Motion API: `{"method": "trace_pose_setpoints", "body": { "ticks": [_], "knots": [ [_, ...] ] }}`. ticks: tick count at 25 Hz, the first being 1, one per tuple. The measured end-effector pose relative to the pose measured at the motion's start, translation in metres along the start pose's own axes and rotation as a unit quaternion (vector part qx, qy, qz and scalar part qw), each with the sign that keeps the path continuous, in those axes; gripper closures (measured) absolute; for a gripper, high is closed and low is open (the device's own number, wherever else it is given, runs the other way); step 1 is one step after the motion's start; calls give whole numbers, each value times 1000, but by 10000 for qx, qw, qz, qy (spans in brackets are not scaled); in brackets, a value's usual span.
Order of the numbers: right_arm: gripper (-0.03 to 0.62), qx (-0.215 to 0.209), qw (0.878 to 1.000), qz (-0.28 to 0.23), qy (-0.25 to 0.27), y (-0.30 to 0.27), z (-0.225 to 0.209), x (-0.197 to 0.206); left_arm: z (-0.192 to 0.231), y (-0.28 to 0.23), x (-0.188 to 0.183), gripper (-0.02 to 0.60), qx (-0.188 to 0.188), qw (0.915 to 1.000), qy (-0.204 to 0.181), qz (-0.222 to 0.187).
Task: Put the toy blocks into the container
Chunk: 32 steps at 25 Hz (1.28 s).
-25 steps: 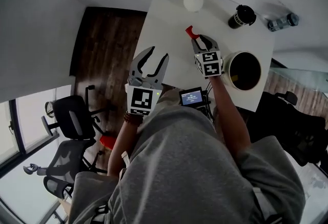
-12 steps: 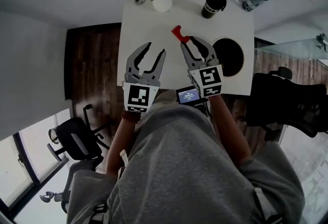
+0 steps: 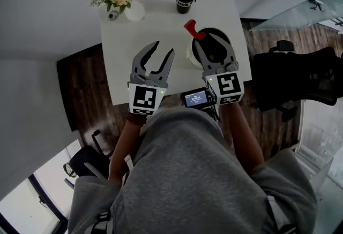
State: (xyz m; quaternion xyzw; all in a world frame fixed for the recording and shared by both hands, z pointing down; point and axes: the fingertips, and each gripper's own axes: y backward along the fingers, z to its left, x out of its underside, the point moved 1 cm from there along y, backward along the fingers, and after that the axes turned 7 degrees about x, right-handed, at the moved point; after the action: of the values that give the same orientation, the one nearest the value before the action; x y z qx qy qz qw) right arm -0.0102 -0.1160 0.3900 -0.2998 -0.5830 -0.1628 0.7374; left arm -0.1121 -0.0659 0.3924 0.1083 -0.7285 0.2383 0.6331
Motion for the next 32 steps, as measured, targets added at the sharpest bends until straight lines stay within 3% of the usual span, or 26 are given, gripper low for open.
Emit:
{"method": "trace_pose_setpoints", "body": {
  "ticks": [7, 14, 22, 32],
  "knots": [
    [465, 858, 9961, 162, -148, 42, -62, 19, -32, -36, -7, 424, 517, 9985, 70, -159],
    [465, 1232, 9916, 301, -273, 72, -94, 37, -56, -54, -14, 493, 721, 9968, 151, -311],
    [465, 1319, 9902, 360, -268, 77, -96, 48, -60, -53, -10, 568, 595, 9978, 105, -264],
    [464, 1195, 9917, 350, -333, 68, -92, 48, -53, -48, -6, 574, 439, 9987, 132, -212]
  ]
}}
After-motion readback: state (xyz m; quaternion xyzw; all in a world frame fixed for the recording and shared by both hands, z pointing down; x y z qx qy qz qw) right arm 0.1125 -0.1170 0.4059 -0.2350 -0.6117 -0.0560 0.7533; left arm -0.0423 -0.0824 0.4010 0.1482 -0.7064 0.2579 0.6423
